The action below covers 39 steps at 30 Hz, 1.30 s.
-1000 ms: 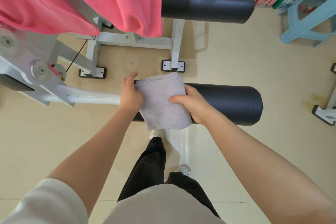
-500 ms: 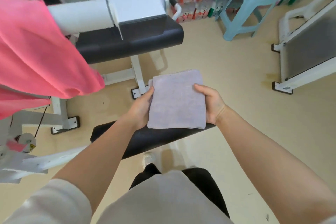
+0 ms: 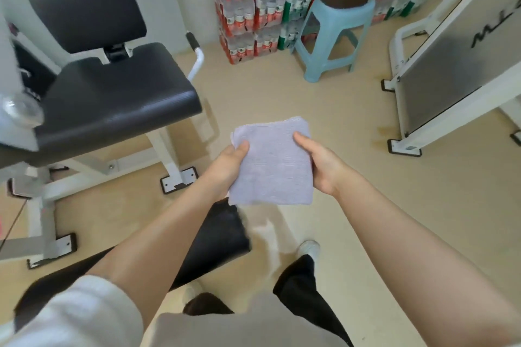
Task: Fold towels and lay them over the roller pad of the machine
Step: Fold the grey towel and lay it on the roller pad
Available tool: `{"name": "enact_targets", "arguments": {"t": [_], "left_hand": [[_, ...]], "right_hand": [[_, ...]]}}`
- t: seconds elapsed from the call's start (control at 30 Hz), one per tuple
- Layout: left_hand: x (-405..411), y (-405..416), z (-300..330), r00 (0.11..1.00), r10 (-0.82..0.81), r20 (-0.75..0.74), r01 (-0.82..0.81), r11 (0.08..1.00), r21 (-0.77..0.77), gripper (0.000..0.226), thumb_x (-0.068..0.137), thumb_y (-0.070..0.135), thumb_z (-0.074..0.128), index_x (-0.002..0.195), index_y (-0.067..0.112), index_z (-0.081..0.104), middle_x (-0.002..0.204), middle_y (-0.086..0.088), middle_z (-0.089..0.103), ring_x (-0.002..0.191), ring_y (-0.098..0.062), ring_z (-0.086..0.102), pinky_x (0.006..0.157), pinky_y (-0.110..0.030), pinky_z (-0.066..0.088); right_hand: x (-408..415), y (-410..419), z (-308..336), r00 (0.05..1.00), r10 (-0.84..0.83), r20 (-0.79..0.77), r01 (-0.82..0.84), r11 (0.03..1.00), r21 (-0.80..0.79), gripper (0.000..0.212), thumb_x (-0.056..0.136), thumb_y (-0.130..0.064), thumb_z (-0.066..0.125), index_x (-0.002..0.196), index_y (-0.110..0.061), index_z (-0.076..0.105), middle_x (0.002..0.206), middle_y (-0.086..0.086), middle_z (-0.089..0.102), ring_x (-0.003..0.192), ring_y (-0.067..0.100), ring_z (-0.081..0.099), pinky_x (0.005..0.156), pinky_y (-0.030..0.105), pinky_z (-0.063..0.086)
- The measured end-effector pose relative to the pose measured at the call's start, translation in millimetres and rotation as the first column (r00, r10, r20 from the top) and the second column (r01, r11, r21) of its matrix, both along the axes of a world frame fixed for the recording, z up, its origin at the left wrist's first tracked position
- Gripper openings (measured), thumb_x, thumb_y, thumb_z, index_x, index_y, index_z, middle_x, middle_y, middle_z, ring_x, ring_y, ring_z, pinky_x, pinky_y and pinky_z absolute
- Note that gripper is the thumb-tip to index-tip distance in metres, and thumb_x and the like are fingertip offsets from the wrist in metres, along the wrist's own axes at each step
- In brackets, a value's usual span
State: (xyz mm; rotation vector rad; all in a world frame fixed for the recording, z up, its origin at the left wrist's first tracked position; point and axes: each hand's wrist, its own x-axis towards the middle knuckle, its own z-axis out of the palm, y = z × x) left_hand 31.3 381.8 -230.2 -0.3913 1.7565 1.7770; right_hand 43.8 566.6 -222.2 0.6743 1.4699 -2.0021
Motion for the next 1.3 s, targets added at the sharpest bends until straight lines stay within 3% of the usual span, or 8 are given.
{"name": "enact_targets", "arguments": {"t": [0.13,0.33,0.57,0.7,0.87,0.97,1.1,1.3], "left_hand": [[-39.3,94.7,13.9,0.999,0.046,0.018,-0.048,0.996,0.077,0.03,0.099,0.038,0.036,0.092,0.022,0.06,0.092,0.002,0.066,0.085,-0.016,0.063,0.077,-0.028,0.05],[-94.3,188.0,24.6,0.974,0.071,0.214,-0.134,0.946,0.296,0.037,0.098,0.043,0.037,0.101,0.018,0.064,0.082,0.002,0.074,0.075,-0.013,0.071,0.072,-0.03,0.051],[-202.3,245.5,19.1,0.938,0.133,0.319,-0.269,0.86,0.433,0.043,0.099,0.041,0.031,0.11,0.013,0.061,0.097,-0.008,0.073,0.096,-0.023,0.066,0.082,-0.037,0.049],[-290.2,287.9,10.2,0.917,0.127,0.377,-0.296,0.851,0.434,0.045,0.099,0.043,0.032,0.111,0.009,0.06,0.101,-0.014,0.07,0.098,-0.029,0.062,0.08,-0.044,0.048],[-427.4,347.1,15.6,0.953,0.089,0.291,-0.17,0.949,0.267,0.037,0.097,0.042,0.039,0.107,0.013,0.06,0.097,-0.008,0.067,0.088,-0.023,0.062,0.07,-0.037,0.048],[-502.5,374.4,31.9,0.975,-0.017,0.223,-0.037,0.971,0.237,0.03,0.097,0.036,0.042,0.1,0.014,0.062,0.094,-0.006,0.067,0.086,-0.021,0.063,0.071,-0.033,0.048],[-593.2,407.4,45.7,0.976,-0.025,0.215,-0.017,0.981,0.195,0.028,0.096,0.035,0.045,0.1,0.012,0.062,0.09,-0.007,0.067,0.084,-0.022,0.063,0.073,-0.033,0.049],[-692.9,446.7,22.1,0.969,0.044,0.243,-0.082,0.986,0.147,0.034,0.097,0.038,0.043,0.112,0.011,0.057,0.089,-0.006,0.065,0.081,-0.02,0.062,0.069,-0.033,0.049]], "right_hand": [[-32.5,94.2,15.9,0.997,-0.081,0.015,0.081,0.997,0.008,0.024,0.09,-0.035,0.053,0.095,-0.017,0.066,0.085,0.0,0.074,0.078,0.016,0.07,0.077,0.031,0.051],[-86.3,196.3,23.8,0.987,-0.092,-0.129,0.114,0.978,0.177,0.024,0.092,-0.035,0.054,0.093,-0.013,0.064,0.097,0.006,0.07,0.085,0.019,0.068,0.086,0.036,0.051],[-169.0,262.7,13.9,0.992,0.105,-0.063,-0.098,0.99,0.105,0.014,0.09,-0.021,0.058,0.104,-0.022,0.057,0.098,-0.006,0.071,0.084,0.01,0.07,0.075,0.028,0.058],[-253.1,303.6,6.3,0.987,0.031,-0.159,-0.012,0.993,0.12,0.039,0.085,-0.004,0.062,0.119,-0.016,0.046,0.106,-0.003,0.062,0.085,0.009,0.067,0.065,0.022,0.056],[-377.0,359.0,7.3,0.974,0.185,-0.128,-0.15,0.959,0.242,0.089,0.068,0.003,0.076,0.141,-0.018,0.028,0.129,-0.001,0.053,0.113,0.016,0.055,0.081,0.021,0.051],[-449.3,379.3,19.9,0.98,0.173,-0.103,-0.134,0.943,0.305,0.072,0.08,-0.007,0.07,0.139,-0.016,0.03,0.13,-0.002,0.053,0.111,0.012,0.053,0.078,0.018,0.047],[-544.2,400.7,31.6,0.967,-0.176,-0.182,0.198,0.974,0.11,0.034,0.096,-0.031,0.046,0.123,-0.012,0.055,0.108,-0.002,0.067,0.092,0.008,0.065,0.079,0.022,0.054],[-653.8,441.6,8.5,0.959,-0.281,-0.045,0.279,0.96,-0.032,0.029,0.095,-0.038,0.045,0.109,-0.019,0.062,0.101,-0.002,0.07,0.091,0.012,0.066,0.077,0.028,0.051]]}}
